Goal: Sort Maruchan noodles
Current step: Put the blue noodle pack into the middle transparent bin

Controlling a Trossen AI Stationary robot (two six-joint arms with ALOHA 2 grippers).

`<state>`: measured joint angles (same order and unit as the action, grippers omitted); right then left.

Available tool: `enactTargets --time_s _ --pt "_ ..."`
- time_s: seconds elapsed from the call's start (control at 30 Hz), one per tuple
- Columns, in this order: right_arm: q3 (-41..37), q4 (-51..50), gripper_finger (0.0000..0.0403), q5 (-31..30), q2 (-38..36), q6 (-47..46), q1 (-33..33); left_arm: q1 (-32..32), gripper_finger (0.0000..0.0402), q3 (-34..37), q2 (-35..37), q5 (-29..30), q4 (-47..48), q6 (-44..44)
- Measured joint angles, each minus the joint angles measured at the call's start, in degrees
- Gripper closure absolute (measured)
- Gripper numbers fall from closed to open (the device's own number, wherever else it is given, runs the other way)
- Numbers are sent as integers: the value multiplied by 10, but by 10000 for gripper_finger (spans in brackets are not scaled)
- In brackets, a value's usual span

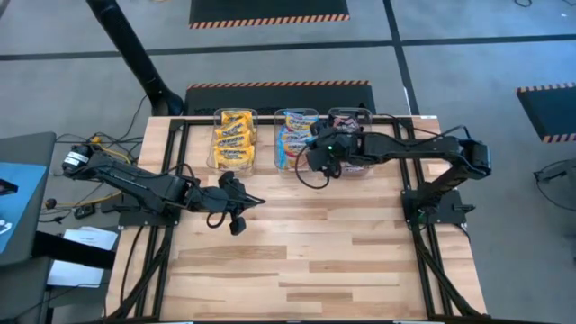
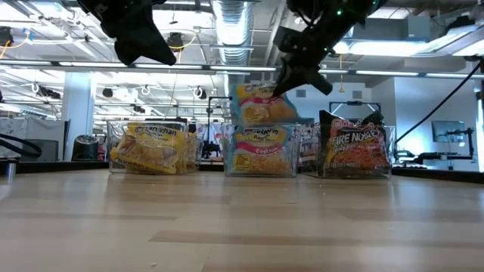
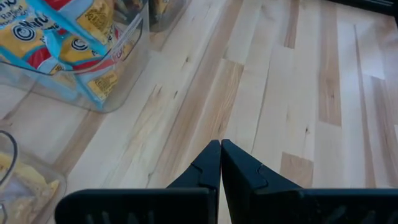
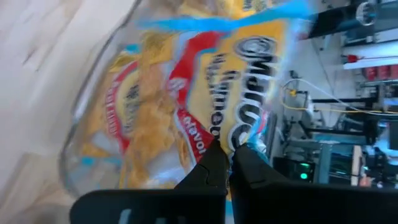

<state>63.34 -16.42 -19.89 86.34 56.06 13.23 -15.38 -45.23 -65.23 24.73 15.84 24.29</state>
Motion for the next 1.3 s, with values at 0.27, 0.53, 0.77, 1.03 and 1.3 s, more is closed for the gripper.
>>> enactTargets --time_s 0.27,0.53,0.77,1.03,1.3 --pt "0 -11 394 0 3 -18 -10 0 401 0 0 1 2 4" --pt "0 -2 394 -12 40 -49 -24 0 401 0 0 1 2 6" --pt "27 -44 394 -55 91 -69 -31 0 401 0 0 0 3 5" --pt "45 -103 387 -29 96 -139 -51 0 401 0 0 0 10 4" --pt "44 -113 329 -28 106 -167 -59 0 401 0 0 0 13 9"
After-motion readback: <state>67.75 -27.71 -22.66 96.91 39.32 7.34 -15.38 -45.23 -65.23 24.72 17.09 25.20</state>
